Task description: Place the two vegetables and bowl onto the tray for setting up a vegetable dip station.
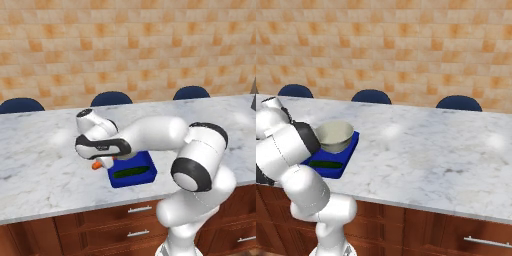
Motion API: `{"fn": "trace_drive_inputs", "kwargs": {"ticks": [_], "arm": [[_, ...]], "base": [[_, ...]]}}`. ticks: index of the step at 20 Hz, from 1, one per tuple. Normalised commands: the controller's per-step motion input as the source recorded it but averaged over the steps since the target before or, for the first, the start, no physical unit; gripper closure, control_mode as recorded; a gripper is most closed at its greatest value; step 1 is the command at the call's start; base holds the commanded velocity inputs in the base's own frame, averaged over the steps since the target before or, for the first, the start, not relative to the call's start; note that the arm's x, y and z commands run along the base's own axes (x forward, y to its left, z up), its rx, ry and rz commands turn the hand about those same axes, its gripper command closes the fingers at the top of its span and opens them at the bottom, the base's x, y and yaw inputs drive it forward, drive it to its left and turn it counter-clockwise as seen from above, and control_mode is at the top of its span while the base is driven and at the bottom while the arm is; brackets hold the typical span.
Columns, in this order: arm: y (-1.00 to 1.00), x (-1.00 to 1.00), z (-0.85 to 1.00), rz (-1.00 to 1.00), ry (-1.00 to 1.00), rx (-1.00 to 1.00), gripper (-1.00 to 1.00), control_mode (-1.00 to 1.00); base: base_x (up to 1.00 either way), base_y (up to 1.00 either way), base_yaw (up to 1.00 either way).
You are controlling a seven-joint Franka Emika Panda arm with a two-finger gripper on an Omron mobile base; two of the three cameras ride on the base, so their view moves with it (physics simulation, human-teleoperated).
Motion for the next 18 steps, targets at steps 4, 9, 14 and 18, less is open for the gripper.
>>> {"fn": "trace_drive_inputs", "kwargs": {"ticks": [4, 9, 14, 18], "arm": [[-0.48, 0.00, -0.07, -0.32, -0.02, -0.01, 1.00, -1.00], [-0.48, 0.00, 0.00, -0.31, -0.01, 0.00, 1.00, -1.00], [-0.53, 0.01, -0.02, -0.12, -0.06, 0.04, 1.00, -1.00], [-0.58, 0.00, -0.17, -0.09, -0.13, 0.05, 1.00, -1.00]], "base": [[0.00, 0.00, 0.00], [0.00, 0.00, 0.00], [0.00, 0.00, 0.00], [0.00, 0.00, 0.00]]}}
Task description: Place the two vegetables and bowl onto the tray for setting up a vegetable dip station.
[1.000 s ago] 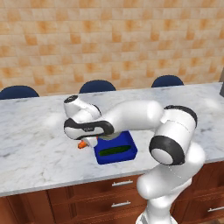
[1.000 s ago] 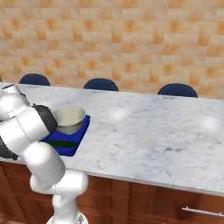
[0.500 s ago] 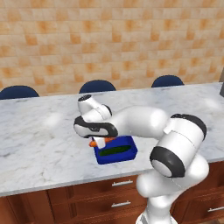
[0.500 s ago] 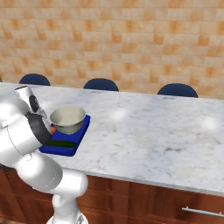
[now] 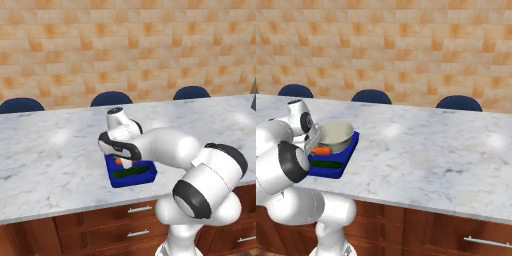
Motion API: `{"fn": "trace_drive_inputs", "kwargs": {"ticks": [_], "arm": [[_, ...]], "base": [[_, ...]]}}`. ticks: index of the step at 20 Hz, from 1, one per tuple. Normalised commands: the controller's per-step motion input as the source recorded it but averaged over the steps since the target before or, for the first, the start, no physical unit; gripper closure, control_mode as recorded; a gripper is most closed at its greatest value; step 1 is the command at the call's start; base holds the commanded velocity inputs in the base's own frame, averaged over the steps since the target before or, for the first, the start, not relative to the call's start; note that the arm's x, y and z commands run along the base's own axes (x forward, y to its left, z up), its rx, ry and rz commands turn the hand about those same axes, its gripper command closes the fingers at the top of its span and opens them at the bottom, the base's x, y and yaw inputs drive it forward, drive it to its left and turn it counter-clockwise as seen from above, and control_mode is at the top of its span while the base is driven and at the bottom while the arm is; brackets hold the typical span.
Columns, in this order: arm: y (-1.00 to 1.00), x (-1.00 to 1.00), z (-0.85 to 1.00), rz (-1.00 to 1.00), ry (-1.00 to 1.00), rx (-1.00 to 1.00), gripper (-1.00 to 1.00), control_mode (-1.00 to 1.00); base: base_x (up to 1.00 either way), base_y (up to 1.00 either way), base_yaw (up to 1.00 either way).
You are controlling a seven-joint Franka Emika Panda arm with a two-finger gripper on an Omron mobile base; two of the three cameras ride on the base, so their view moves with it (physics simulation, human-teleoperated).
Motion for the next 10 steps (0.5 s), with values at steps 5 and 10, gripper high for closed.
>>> {"fn": "trace_drive_inputs", "kwargs": {"ticks": [5, 10], "arm": [[-0.32, 0.03, -0.21, -0.02, -0.18, 0.03, 1.00, -1.00], [-0.23, 0.29, -0.22, 0.00, -0.01, 0.05, 1.00, -1.00]], "base": [[0.00, 0.00, 0.00], [0.00, 0.00, 0.00]]}}
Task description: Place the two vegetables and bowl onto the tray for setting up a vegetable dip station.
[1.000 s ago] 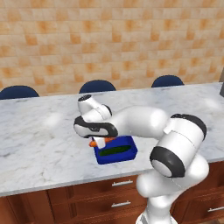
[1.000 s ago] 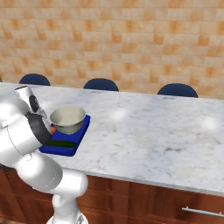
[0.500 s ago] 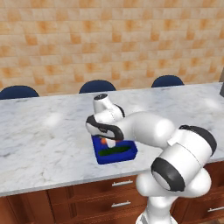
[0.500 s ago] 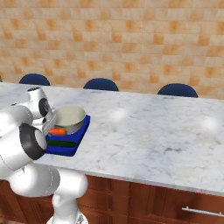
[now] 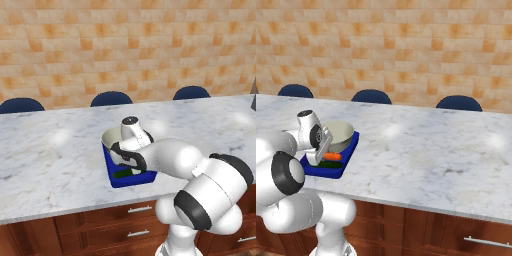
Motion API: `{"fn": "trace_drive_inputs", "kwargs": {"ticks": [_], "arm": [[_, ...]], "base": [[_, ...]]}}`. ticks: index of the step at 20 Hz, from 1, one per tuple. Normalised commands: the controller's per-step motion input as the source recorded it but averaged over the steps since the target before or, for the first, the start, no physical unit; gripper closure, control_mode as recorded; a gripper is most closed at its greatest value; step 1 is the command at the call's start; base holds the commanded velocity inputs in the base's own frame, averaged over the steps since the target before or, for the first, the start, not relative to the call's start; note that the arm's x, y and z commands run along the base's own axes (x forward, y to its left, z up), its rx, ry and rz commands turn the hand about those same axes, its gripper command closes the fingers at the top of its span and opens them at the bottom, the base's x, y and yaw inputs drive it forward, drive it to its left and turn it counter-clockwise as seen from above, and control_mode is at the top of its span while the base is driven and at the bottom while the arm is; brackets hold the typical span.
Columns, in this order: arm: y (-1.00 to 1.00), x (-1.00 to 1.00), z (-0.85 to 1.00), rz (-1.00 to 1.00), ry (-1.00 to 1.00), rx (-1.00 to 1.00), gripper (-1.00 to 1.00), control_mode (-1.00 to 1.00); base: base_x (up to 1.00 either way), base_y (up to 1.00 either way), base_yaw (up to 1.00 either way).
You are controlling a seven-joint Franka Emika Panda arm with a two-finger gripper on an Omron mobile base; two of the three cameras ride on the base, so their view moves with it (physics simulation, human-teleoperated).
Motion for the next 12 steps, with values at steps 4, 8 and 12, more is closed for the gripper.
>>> {"fn": "trace_drive_inputs", "kwargs": {"ticks": [4, 8, 12], "arm": [[-0.10, 0.14, -0.19, 0.01, 0.00, 0.03, 1.00, -1.00], [0.04, 0.00, -0.10, 0.00, 0.00, 0.02, -1.00, -1.00], [0.01, 0.00, -0.05, 0.00, 0.00, 0.00, -1.00, -1.00]], "base": [[0.00, 0.00, 0.00], [0.00, 0.00, 0.00], [0.00, 0.00, 0.00]]}}
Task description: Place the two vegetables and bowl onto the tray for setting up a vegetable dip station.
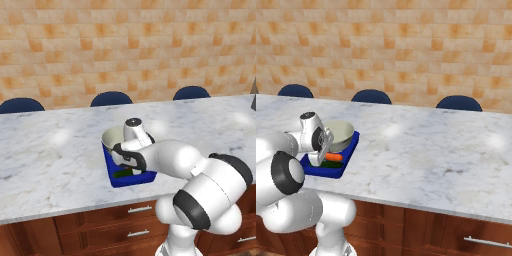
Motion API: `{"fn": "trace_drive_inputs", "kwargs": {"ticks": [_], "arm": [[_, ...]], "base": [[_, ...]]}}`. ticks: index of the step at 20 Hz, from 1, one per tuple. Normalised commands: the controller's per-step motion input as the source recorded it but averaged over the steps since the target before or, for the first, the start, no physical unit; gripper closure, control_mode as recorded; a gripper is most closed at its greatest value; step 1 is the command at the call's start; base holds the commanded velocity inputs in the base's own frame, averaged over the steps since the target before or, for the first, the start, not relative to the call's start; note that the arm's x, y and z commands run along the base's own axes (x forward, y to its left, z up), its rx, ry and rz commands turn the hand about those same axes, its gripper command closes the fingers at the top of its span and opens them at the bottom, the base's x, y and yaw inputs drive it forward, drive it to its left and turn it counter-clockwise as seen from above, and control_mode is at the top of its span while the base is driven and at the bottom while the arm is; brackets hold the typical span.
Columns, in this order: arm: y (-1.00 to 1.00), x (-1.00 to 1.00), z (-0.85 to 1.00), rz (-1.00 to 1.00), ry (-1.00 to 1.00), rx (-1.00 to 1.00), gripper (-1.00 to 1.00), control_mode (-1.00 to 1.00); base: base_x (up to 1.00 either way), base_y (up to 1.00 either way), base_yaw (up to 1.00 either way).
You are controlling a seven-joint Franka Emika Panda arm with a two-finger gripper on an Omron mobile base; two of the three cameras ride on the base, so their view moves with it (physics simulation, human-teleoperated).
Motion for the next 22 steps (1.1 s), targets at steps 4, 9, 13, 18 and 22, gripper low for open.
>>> {"fn": "trace_drive_inputs", "kwargs": {"ticks": [4, 9, 13, 18, 22], "arm": [[0.00, 0.00, 0.00, 0.00, 0.00, 0.00, -1.00, -1.00], [0.00, -0.18, 0.10, -0.03, 0.00, 0.01, -1.00, -1.00], [0.00, -0.31, 0.19, 0.00, 0.00, 0.03, -1.00, -1.00], [0.00, -0.28, 0.48, 0.00, -0.03, 0.03, -1.00, -1.00], [0.00, -0.32, 0.72, 0.00, -0.09, 0.04, -1.00, -1.00]], "base": [[0.00, 0.00, 0.00], [0.00, 0.00, 0.00], [0.00, 0.00, 0.00], [0.00, 0.00, 0.00], [0.00, 0.00, 0.00]]}}
